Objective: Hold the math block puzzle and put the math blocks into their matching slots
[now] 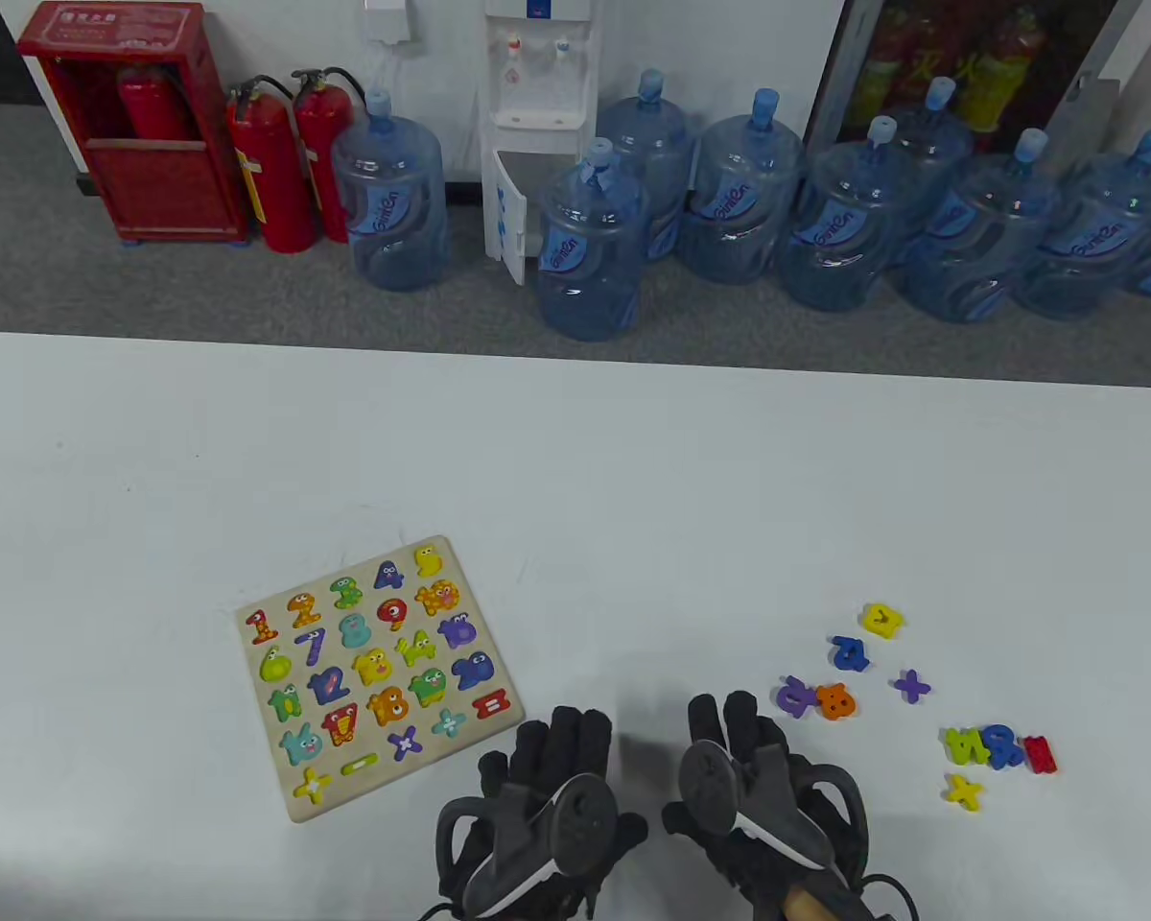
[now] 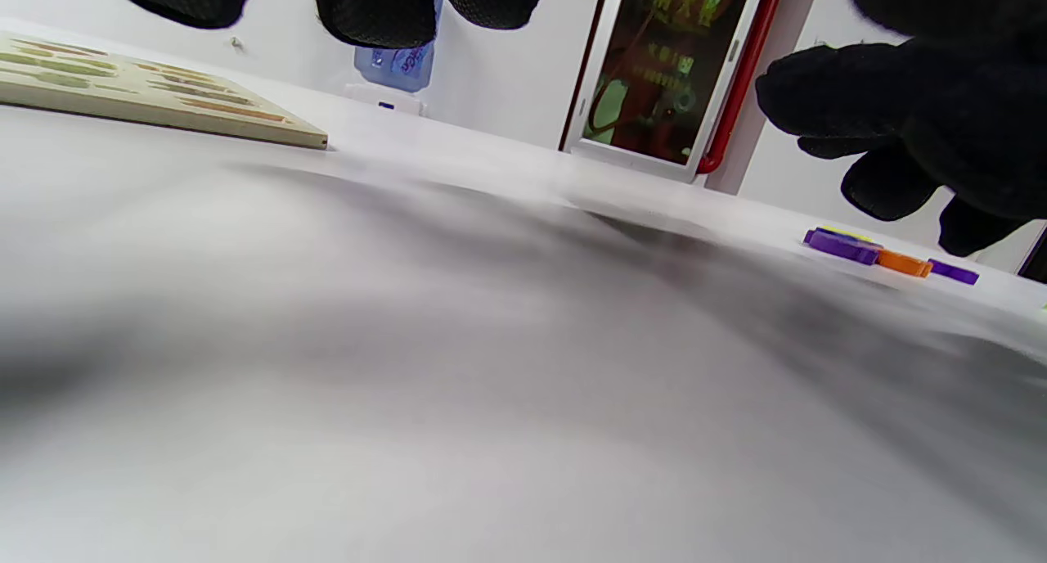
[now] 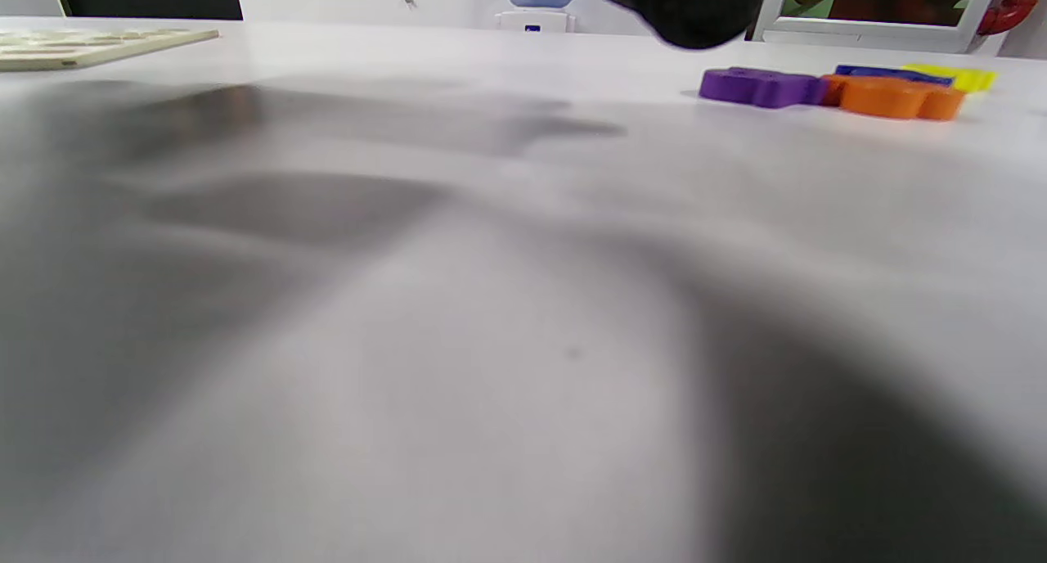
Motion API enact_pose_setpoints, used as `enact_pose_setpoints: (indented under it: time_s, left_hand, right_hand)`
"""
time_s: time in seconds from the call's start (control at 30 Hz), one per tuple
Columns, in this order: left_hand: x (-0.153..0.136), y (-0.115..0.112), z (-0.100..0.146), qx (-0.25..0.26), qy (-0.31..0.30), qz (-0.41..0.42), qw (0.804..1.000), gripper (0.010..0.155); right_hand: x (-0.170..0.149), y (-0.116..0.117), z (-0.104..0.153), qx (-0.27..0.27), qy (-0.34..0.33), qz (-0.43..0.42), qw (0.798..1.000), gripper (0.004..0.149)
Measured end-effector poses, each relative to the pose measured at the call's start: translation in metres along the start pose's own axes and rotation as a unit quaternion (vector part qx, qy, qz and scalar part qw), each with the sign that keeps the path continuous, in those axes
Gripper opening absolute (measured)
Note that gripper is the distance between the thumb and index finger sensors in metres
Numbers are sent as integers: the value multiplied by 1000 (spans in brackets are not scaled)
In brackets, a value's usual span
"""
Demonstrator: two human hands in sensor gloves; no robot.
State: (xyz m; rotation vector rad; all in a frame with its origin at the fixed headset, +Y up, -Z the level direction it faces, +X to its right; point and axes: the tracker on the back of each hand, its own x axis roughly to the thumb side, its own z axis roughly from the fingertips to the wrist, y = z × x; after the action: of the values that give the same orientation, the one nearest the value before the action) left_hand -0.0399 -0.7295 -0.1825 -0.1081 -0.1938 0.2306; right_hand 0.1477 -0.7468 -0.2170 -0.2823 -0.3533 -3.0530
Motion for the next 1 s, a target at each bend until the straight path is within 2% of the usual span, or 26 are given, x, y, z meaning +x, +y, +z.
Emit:
enact_pose_setpoints:
  time_s: [0.13,0.33,0.47,0.63,0.8,0.9,1.0]
  left_hand:
    - [-4,1,-1,4,9,5,1000,88]
    - [-9,-2,-5,-17,27,-4,999,89]
    - [-26,6,-10,-14,84,-28,996,92]
    - [-83,25,-4,-21,174,-45,983,95]
    - [-139,39,11,-72,238,-94,964,96]
    - [-164,41,14,-105,264,-74,956,94]
    - [-188,36,15,-130,287,-24,949,90]
  right_hand:
    - [-1,-1,0,2,0,-8,1000,96]
    - [-4,-3,-2,-1,7,-10,1000,96]
    - [-17,-8,-3,-24,34,-7,999,97]
    - [-56,-7,-14,-33,116,25,992,96]
    - [-97,0,-21,8,178,21,984,103]
    - [-118,1,-20,18,211,67,975,101]
    - [-142,6,-19,35,240,27,970,93]
